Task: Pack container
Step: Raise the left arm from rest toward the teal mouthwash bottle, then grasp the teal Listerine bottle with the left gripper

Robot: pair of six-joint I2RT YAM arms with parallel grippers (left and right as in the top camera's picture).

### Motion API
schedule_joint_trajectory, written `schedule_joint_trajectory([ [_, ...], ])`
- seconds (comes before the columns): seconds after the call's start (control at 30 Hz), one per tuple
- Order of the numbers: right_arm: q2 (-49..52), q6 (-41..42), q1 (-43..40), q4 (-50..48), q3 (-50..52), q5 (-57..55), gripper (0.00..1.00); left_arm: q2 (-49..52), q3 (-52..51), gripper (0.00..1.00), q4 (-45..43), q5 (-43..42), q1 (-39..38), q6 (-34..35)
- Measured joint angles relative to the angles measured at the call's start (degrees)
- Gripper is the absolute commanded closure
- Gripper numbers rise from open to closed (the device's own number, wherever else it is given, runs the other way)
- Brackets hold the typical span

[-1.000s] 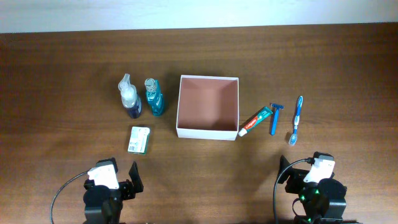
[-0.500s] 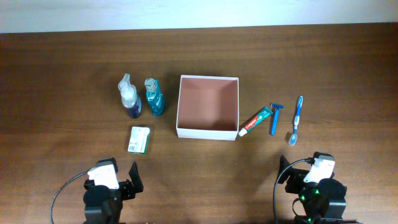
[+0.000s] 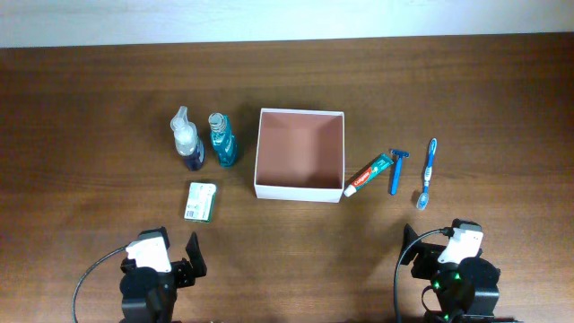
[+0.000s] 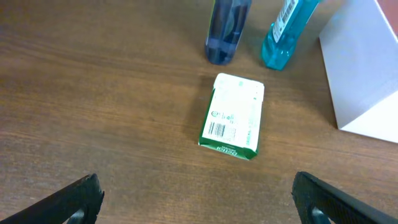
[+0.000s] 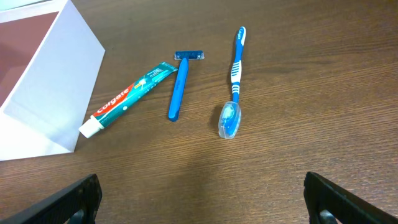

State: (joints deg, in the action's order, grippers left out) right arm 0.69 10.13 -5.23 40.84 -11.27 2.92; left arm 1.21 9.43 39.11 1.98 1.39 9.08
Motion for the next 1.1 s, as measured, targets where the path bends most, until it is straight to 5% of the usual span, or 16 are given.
schedule_joint_trajectory([
  [0.4,0.0,-0.02,0.0,0.02,0.0,0.02,0.01,0.61,1.09,0.0,-16.37,-0.87,0.0,0.2],
  [0.57,0.0,0.0,0.0,0.02,0.02,0.02,0.01,9.9,10.23,0.01,-17.16,-0.85,0.0,0.17],
  [0.77,-0.02,0.0,0.0,-0.02,0.11,0.0,0.01,33.62,34.71,0.01,-9.05,-0.59,0.0,-0.09],
  [1.1,-0.11,0.02,-0.04,-0.02,0.2,0.02,0.01,79.08,95.23,0.01,25.99,-7.26,0.0,-1.73],
])
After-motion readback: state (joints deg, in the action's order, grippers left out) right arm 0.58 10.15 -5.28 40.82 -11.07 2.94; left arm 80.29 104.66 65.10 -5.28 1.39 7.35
